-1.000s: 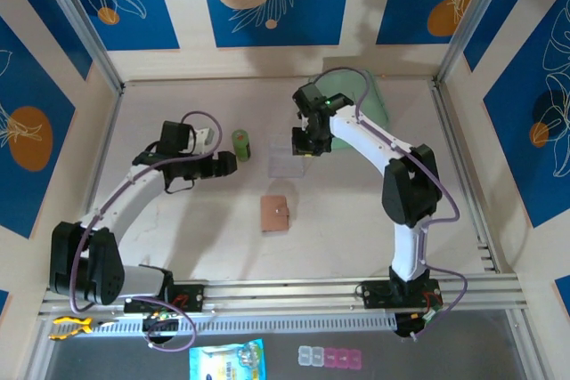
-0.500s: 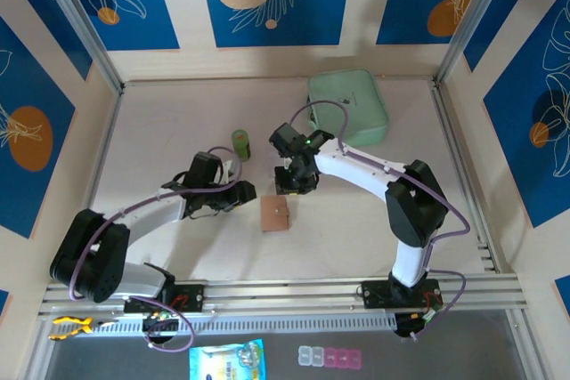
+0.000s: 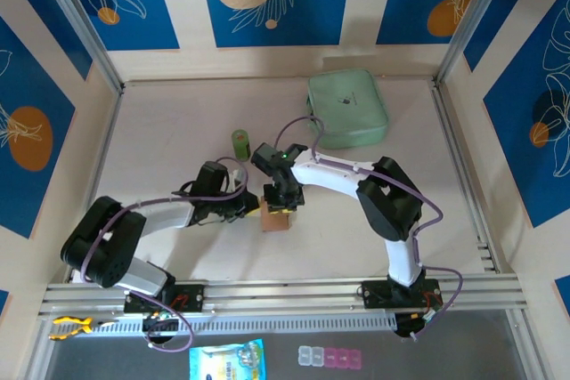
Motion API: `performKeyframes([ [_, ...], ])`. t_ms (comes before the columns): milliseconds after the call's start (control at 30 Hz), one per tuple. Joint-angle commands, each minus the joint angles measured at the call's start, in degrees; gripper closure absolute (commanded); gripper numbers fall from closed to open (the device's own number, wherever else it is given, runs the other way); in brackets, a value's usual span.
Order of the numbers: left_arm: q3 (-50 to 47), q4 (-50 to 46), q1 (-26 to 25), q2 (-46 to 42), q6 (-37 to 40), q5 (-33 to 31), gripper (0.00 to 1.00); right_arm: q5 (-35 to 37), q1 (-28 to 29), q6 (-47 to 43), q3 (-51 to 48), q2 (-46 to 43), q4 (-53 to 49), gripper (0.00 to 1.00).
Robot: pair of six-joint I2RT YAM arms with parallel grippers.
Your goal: Take the credit cards out of the card holder
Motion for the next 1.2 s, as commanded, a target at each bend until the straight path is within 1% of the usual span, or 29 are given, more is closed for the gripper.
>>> performKeyframes([
  [0,-0.88,2.58,-0.75,0.30,-1.48,1.85,1.00,0.40,0.59,1.33,2.51,1.13,-2.10,0.69],
  [267,-1.92,3.98,-1.43,0.80,-2.50,2.75,1.00,0.17,1.19,0.97,4.35,4.32,-2.82,0.65],
  [467,-2.09,4.76,-2.14,2.21,-3.59,2.40,1.00,0.77,1.49,1.33,4.25,5.81,-3.16,0.66],
  [800,-2.44,4.55,-2.79,4.16,-3.97,1.40,1.00,0.15,1.74,1.20,3.95,6.63,-2.89,0.78],
  [1167,-3.33,3.31,-2.80,6.66,-3.56,0.25,1.00,1.00,1.73,1.67,3.38,4.88,-2.64,0.91],
])
